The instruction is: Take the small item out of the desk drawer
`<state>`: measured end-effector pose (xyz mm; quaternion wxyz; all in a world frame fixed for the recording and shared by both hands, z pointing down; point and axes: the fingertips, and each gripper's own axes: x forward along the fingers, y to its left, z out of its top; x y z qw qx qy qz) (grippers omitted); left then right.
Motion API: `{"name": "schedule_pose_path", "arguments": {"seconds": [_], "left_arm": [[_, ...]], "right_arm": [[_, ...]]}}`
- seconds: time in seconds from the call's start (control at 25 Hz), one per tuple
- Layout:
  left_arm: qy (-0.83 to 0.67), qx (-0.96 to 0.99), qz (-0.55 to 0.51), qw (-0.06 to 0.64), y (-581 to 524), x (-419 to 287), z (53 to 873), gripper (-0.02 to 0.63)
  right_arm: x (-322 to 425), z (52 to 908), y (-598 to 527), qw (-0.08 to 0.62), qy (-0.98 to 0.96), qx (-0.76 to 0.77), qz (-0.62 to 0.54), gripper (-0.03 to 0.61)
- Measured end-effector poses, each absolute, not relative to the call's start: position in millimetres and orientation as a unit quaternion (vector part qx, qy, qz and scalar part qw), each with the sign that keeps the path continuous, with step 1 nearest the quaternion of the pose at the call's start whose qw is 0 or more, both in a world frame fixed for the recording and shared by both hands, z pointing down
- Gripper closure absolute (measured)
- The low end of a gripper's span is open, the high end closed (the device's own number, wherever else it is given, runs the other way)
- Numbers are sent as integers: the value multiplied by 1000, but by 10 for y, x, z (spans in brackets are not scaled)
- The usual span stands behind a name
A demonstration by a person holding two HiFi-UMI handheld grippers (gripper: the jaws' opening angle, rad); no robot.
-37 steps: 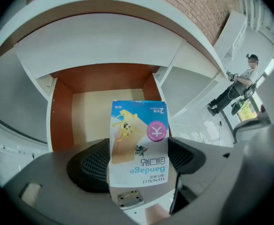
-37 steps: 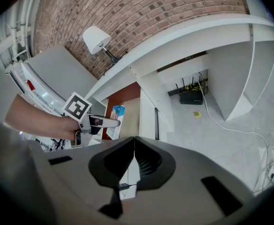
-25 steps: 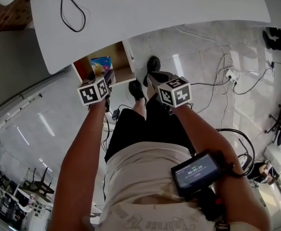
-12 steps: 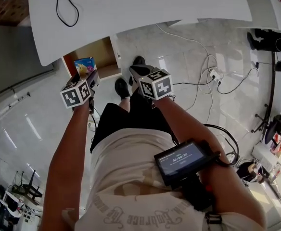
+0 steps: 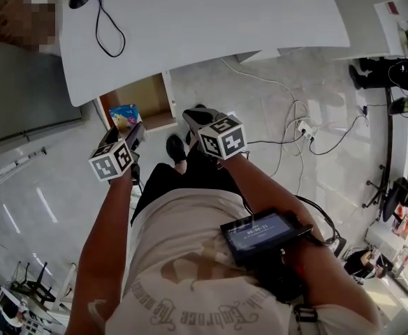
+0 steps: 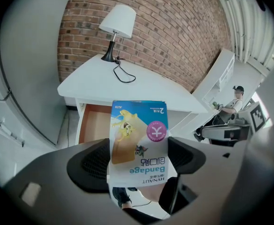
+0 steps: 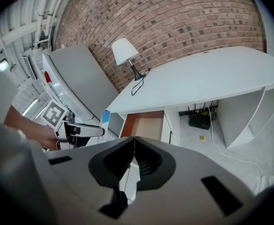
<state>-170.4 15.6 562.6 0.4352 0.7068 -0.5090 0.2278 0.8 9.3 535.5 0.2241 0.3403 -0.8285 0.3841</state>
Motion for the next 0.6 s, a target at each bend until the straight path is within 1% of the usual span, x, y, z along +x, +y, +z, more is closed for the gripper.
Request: {"name": "schedule_pose_path", "arguments": {"seconds": [0.24, 0.44, 0.6], "left_arm": [[-510, 715, 196, 437, 211, -1700, 5408, 229], [-508, 721, 175, 437, 301, -1742, 5283, 229], [-511, 724, 157, 435, 403, -1795, 5169, 229]], "right_arm": [[-23, 5113, 145, 210, -838, 339, 372, 572], [-100, 4819, 121, 158, -857, 334, 359, 572], [-149, 4651, 162, 157, -867, 325, 343, 572]]}}
